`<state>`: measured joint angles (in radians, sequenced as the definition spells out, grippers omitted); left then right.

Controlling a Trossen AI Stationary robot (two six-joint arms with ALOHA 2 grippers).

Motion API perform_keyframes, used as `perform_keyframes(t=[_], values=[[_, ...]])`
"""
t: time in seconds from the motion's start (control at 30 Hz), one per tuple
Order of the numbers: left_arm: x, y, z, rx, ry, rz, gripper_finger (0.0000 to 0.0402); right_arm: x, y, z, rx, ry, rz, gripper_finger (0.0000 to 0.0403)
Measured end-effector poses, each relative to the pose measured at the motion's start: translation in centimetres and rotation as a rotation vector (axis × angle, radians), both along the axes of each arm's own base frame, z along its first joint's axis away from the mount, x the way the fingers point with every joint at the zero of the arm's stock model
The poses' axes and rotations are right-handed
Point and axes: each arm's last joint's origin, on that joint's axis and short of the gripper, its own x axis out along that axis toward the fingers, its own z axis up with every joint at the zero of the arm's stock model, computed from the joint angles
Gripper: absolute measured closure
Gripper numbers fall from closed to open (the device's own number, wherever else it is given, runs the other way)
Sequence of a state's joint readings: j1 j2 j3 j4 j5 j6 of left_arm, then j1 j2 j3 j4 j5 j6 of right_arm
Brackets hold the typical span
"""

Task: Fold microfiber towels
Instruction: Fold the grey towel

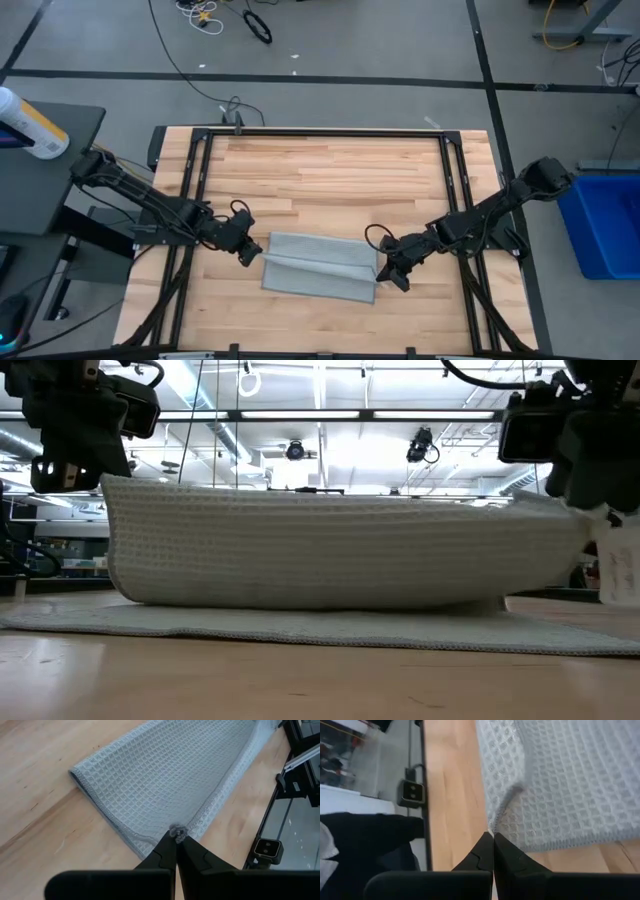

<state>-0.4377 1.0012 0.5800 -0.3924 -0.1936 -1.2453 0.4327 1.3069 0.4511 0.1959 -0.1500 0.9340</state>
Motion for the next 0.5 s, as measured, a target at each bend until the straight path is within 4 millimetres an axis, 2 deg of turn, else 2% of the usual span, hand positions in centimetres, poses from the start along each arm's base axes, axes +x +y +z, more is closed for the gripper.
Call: perform_keyframes(t=[0.5], values=[[-0.11, -0.02, -0.11, -0.014, 0.021, -0.009, 0.0392, -0.06, 0.28, -0.15, 0.002, 0.006, 0.016, 0.0396]])
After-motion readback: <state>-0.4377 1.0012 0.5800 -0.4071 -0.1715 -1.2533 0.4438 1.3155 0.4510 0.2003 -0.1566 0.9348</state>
